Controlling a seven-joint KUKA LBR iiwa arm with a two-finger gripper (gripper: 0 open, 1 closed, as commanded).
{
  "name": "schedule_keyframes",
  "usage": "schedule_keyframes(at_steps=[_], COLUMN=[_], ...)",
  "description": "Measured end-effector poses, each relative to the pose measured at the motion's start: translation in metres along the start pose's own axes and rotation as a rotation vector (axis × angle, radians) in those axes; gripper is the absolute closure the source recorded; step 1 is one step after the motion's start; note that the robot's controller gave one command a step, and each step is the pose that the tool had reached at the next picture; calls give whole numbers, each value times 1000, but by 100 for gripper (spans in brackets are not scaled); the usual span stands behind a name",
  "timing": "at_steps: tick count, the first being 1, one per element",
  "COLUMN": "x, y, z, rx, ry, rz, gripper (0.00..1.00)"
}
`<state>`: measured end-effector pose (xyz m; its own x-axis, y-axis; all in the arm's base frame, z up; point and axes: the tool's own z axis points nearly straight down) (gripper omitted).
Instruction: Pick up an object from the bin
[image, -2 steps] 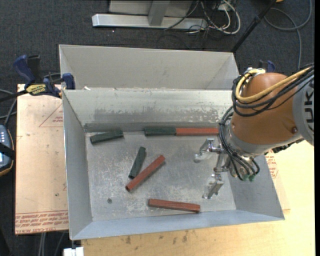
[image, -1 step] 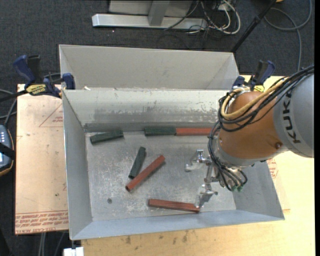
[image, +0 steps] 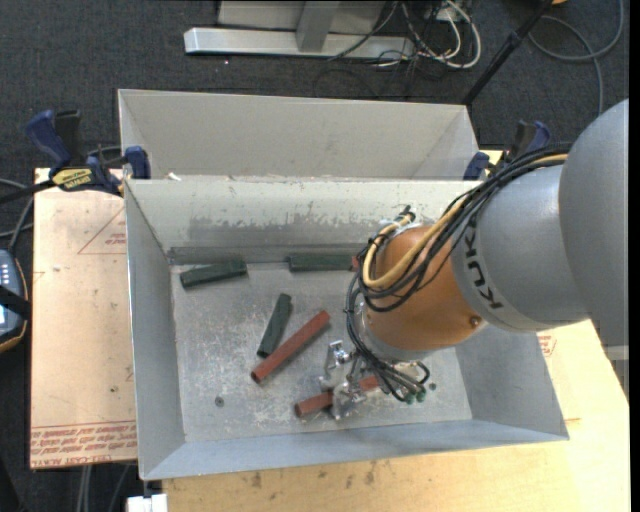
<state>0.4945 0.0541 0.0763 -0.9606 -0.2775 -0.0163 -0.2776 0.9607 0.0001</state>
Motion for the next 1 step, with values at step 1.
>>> schedule_keyframes(at_steps=[1], x=[0], y=[0], z=[0], rx=[0], ry=[0], rz=[0], gripper=[100])
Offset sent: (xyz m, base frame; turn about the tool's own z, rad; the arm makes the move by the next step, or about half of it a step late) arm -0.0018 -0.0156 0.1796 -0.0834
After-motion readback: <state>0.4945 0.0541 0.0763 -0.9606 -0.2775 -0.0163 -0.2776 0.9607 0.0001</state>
